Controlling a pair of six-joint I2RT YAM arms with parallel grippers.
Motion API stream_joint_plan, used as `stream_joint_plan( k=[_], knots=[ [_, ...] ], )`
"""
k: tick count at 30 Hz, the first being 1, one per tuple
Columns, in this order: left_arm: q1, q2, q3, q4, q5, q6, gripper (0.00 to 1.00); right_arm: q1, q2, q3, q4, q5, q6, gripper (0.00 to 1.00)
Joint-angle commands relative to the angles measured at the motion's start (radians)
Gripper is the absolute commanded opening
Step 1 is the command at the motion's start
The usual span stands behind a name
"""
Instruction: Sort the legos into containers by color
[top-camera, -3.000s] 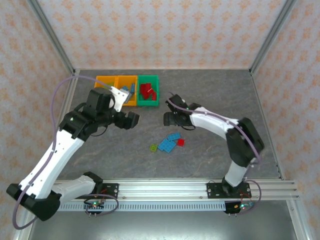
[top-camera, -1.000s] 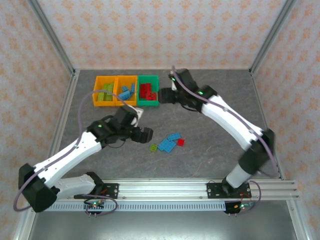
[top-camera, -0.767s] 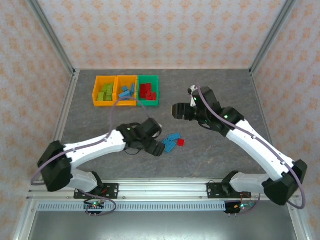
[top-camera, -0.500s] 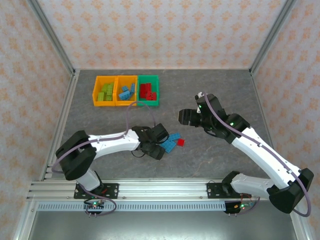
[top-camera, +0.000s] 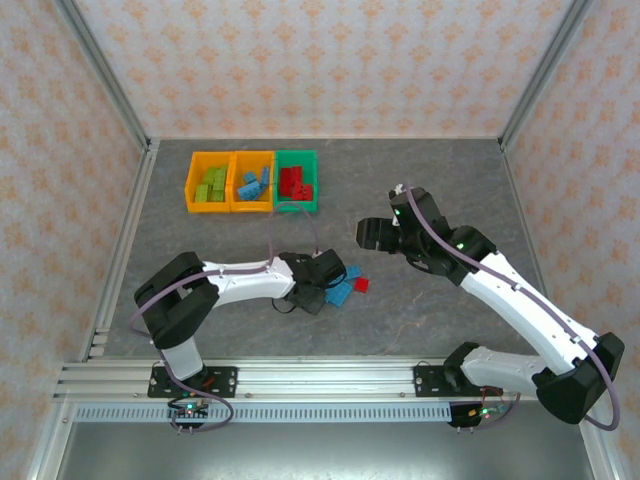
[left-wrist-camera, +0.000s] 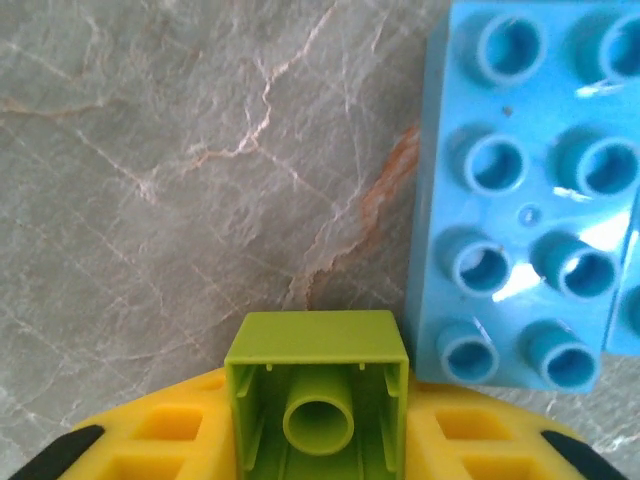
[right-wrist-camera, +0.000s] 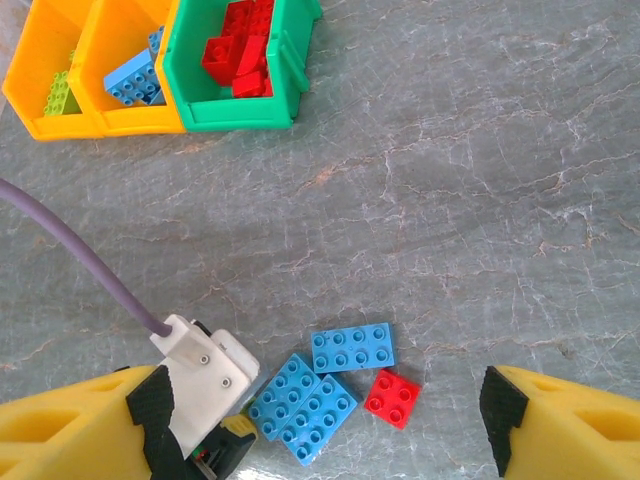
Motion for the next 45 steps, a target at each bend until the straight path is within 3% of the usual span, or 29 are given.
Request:
stream_joint_plan(
  k=[1,6,9,12,16,20,24,29,34,39,45],
  knots=[
    [0.002,0.011,0.012,0.025,-0.051,0.006,0.24,-0.003,0.002,0.003,-0.03,-0.004,0.016,0.83],
    [0.022,-0.089,-0.001,0.013,-0.042,0.013,0.23,-0.003,0.008,0.001,-0.052,-0.114,-0.004,0.83],
    [0.095,-0.185,-0.002,-0.008,-0.039,0.032,0.23,-0.003,0.016,-0.002,-0.063,-0.221,-0.022,0.83],
    [0.24,-0.27,0.008,-0.007,-0.004,0.07,0.23,0.002,0.029,-0.005,-0.05,-0.324,-0.027,0.82],
    [0.51,-0.287,0.075,0.016,0.066,0.123,0.22,0.01,0.03,-0.008,-0.014,-0.305,-0.014,0.83],
    [0.782,-0.169,0.209,0.056,0.128,0.107,0.22,0.009,0.033,-0.011,0.005,-0.279,-0.003,0.83],
    [0.932,0.014,0.392,0.074,0.12,0.071,0.22,0.009,0.037,-0.008,-0.004,-0.272,0.009,0.83],
    [0.991,0.243,0.66,-0.006,0.126,0.088,0.29,0.009,0.015,-0.028,-0.006,-0.247,0.035,0.83],
    [0.994,0.303,0.78,-0.075,0.125,0.113,0.4,0.01,0.004,-0.047,0.0,-0.223,0.067,0.83],
    [0.992,0.179,0.655,-0.022,0.172,0.104,0.42,0.01,0.001,-0.062,0.008,-0.198,0.084,0.83],
    [0.958,-0.114,0.449,0.016,0.235,0.074,0.43,0.011,0.026,-0.078,0.027,-0.167,0.107,0.84]
  ],
)
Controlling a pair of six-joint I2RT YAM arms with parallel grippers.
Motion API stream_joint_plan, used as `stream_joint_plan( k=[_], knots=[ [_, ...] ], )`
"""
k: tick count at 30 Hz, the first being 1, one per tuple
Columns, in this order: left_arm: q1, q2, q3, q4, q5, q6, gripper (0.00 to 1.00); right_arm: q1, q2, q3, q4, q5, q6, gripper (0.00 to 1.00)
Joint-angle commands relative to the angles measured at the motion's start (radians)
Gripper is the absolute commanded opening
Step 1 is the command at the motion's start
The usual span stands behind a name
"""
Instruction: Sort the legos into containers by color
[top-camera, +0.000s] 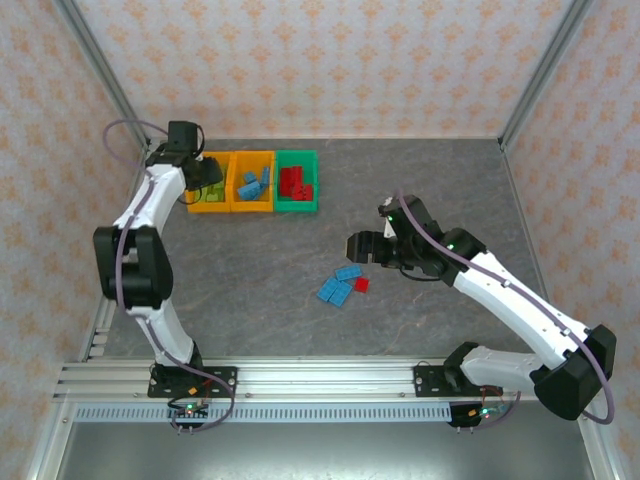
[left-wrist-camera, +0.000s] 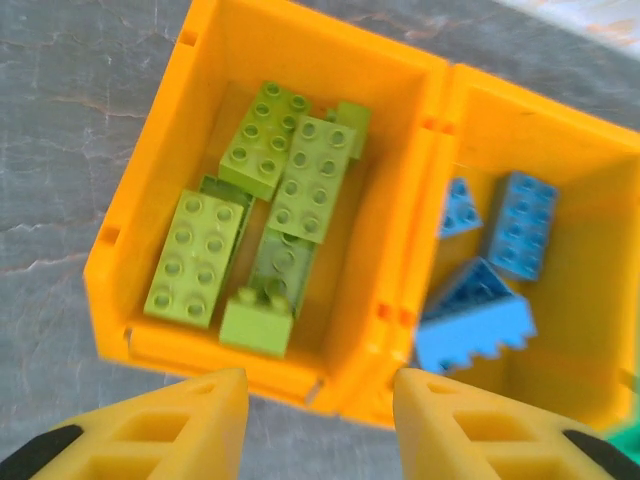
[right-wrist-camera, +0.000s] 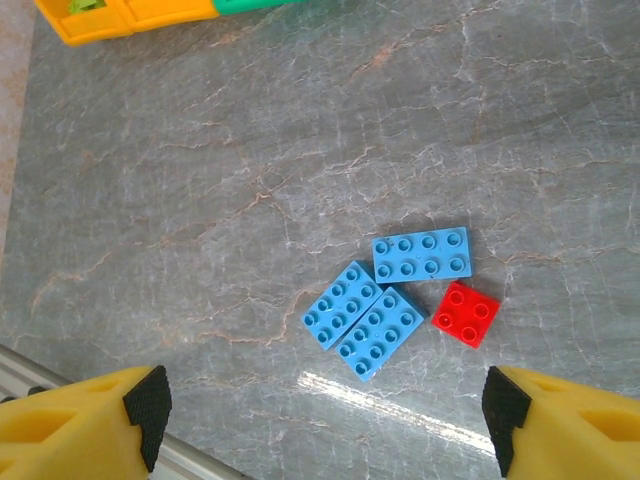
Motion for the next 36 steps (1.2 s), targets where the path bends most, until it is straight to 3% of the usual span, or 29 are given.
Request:
stream_joint_plan(
  k=[1,9,14,18,21,26,36],
  knots=[
    [-0.045,-0.196,-0.078,0.015,0.059,-0.013,0.43,0.008,0.008,-0.016,0.027,0.059,0.03,0.83],
    [-0.335,-0.569,-0.193,-0.091,-0.015,0.123,0.43,0.091,0.172,0.0,0.003,0.17,-0.02,0.83],
    [-0.46,-0.706,-0.225,-0.214,0.147,0.287,0.46,0.112,0.335,0.068,-0.051,0.321,-0.013,0.84],
    [-0.566,-0.762,-0.277,-0.297,0.258,0.453,0.63,0.112,0.463,0.109,-0.024,0.256,-0.031,0.92],
    [-0.59,-0.784,-0.326,-0.305,0.292,0.516,0.77,0.112,0.535,0.127,0.007,0.234,-0.033,0.97],
    [-0.591,-0.782,-0.349,-0.296,0.326,0.544,0.98,0.112,0.639,0.169,0.022,0.219,-0.037,0.98],
    [-0.591,-0.769,-0.383,-0.295,0.264,0.548,1.0,0.1,0.72,0.149,0.033,0.232,0.005,0.81]
  ],
)
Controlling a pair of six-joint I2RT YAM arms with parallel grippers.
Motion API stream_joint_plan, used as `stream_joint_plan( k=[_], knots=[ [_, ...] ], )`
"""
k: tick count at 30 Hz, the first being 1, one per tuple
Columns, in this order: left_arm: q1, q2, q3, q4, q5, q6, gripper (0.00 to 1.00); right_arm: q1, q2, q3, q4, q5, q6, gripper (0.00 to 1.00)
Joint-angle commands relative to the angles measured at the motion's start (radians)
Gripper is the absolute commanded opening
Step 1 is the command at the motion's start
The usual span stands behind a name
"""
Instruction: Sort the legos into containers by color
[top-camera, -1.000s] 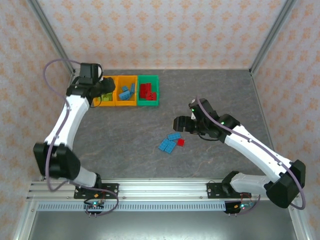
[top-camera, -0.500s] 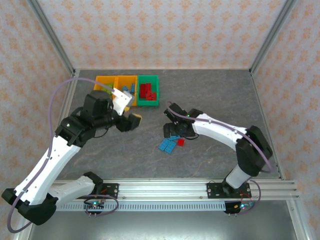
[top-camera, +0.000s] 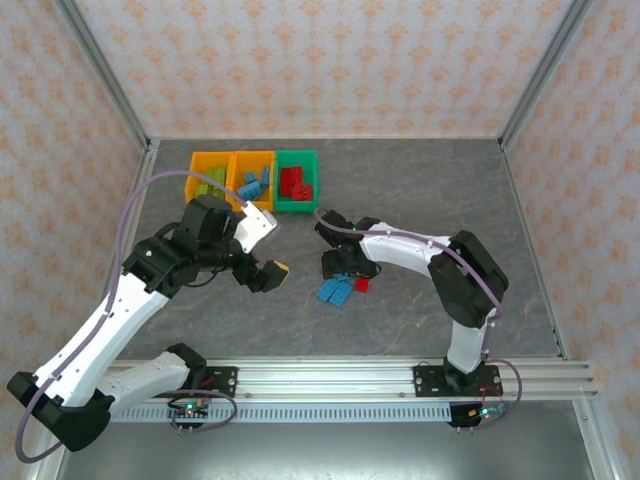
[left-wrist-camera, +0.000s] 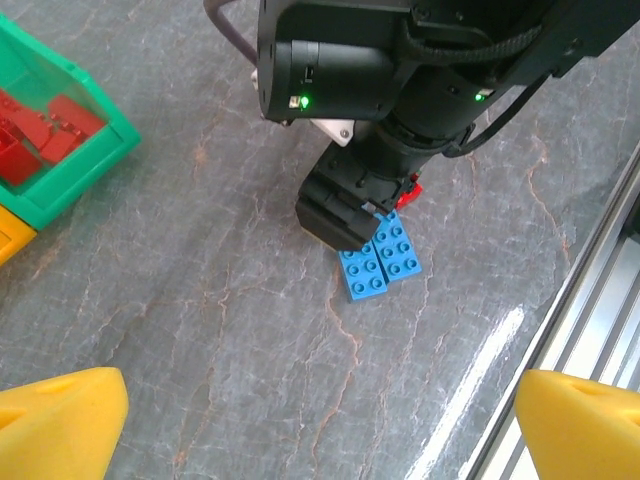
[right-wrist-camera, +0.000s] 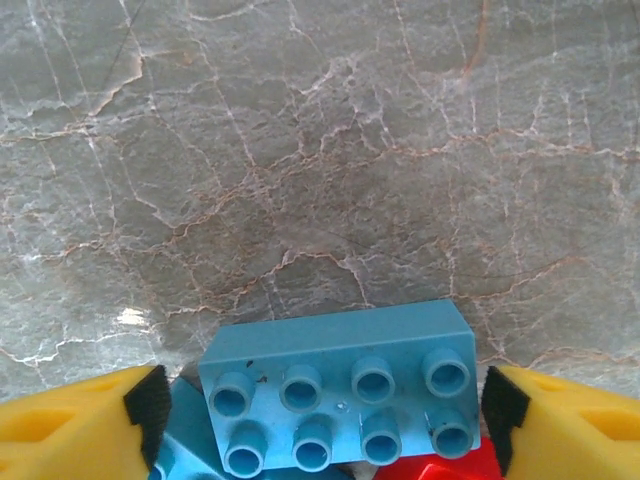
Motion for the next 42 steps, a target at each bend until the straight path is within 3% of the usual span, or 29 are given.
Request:
stream_joint_plan(
  k=[1,12,17,21,28,37,42],
  knots=[
    [-0.003,0.005,-0.01,-0.011,-0.022,0.019,1.0,-0.008,0.032,-0.005,-0.001,0.018,0.018,0.79],
    [-0.004,-0.009,-0.021,0.004,-0.095,0.004,1.0,-0.019,-0.003,0.006,0.008,0.024,0.026,0.54],
    [-0.002,-0.073,-0.052,0.064,-0.173,-0.028,1.0,-0.009,-0.161,0.03,0.119,0.007,-0.019,0.54],
    [0.006,-0.125,-0.085,0.113,-0.297,-0.061,1.0,0.015,-0.174,0.12,0.261,-0.062,-0.085,0.54],
    [0.042,-0.203,-0.141,0.18,-0.509,-0.125,1.0,0.013,0.078,0.425,0.476,-0.084,-0.129,0.53],
    [0.058,-0.223,-0.152,0.182,-0.551,-0.117,1.0,-0.007,0.598,1.128,0.283,0.034,-0.321,0.53],
    [0.069,-0.205,-0.151,0.184,-0.527,-0.12,1.0,-0.027,0.77,1.366,0.296,0.029,-0.372,0.61]
  ],
)
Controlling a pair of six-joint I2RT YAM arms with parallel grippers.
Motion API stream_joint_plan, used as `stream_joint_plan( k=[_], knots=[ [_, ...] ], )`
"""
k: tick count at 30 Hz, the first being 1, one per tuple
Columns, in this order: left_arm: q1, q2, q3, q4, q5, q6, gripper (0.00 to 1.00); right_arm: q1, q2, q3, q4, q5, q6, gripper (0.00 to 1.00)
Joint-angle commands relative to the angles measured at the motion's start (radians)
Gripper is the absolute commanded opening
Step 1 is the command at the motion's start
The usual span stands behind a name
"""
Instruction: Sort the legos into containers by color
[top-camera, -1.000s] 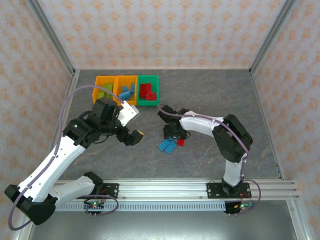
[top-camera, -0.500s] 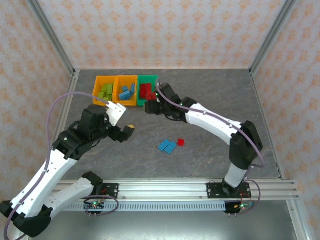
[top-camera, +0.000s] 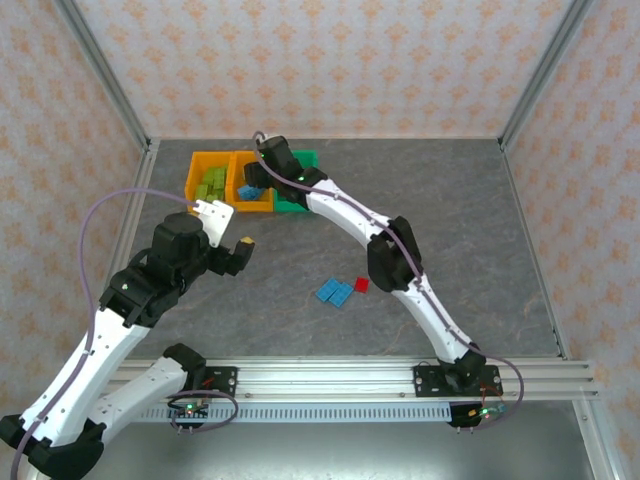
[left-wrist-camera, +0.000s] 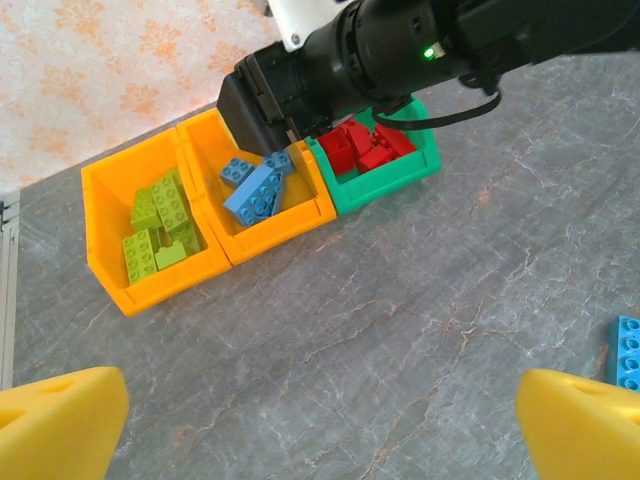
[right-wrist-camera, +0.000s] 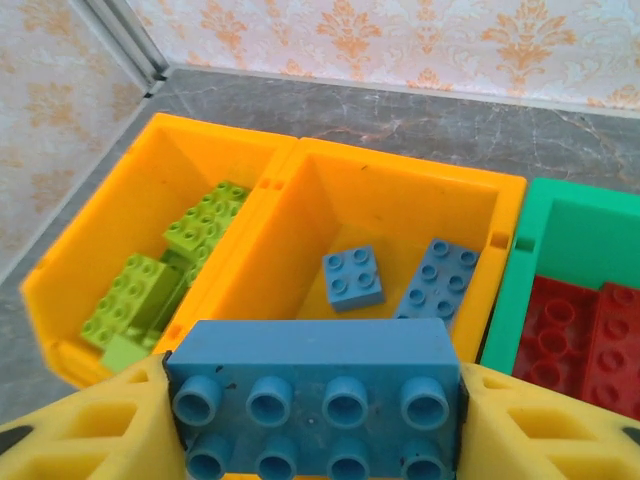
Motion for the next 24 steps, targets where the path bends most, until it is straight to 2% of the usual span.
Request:
stream_joint_plan(
  k=[1,5,7,10,14,17,19,22,24],
  knots=[
    [0.008,0.011,-0.007,0.029,-0.019,-0.013,1.0,-0.017,0.061,0.154,-0.023,0.018,-0.086,0.66],
    [0.01,0.022,-0.007,0.027,-0.023,-0.011,1.0,-0.018,0.097,0.239,-0.007,-0.009,-0.137,0.82],
    [0.012,0.025,-0.007,0.028,-0.024,-0.012,1.0,-0.017,0.072,0.245,-0.022,-0.023,-0.147,0.87],
    [0.014,0.025,-0.009,0.027,-0.027,-0.012,1.0,-0.017,-0.005,0.213,-0.079,-0.027,-0.15,0.88],
    [0.015,0.024,-0.011,0.032,-0.009,-0.016,1.0,-0.017,-0.183,0.067,-0.199,-0.011,-0.116,0.88],
    [0.015,0.026,-0.012,0.035,0.017,-0.019,1.0,-0.017,-0.383,-0.174,-0.245,0.025,-0.081,0.88],
    [0.014,0.03,-0.011,0.037,0.029,-0.019,1.0,-0.017,-0.546,-0.397,-0.226,0.042,-0.048,0.88],
    [0.014,0.034,-0.009,0.033,0.046,-0.019,1.0,-0.013,-0.785,-0.714,-0.194,0.005,0.017,0.89],
    [0.013,0.033,-0.01,0.033,0.095,-0.004,1.0,0.006,-0.918,-0.899,-0.178,0.01,0.064,0.89]
  ],
)
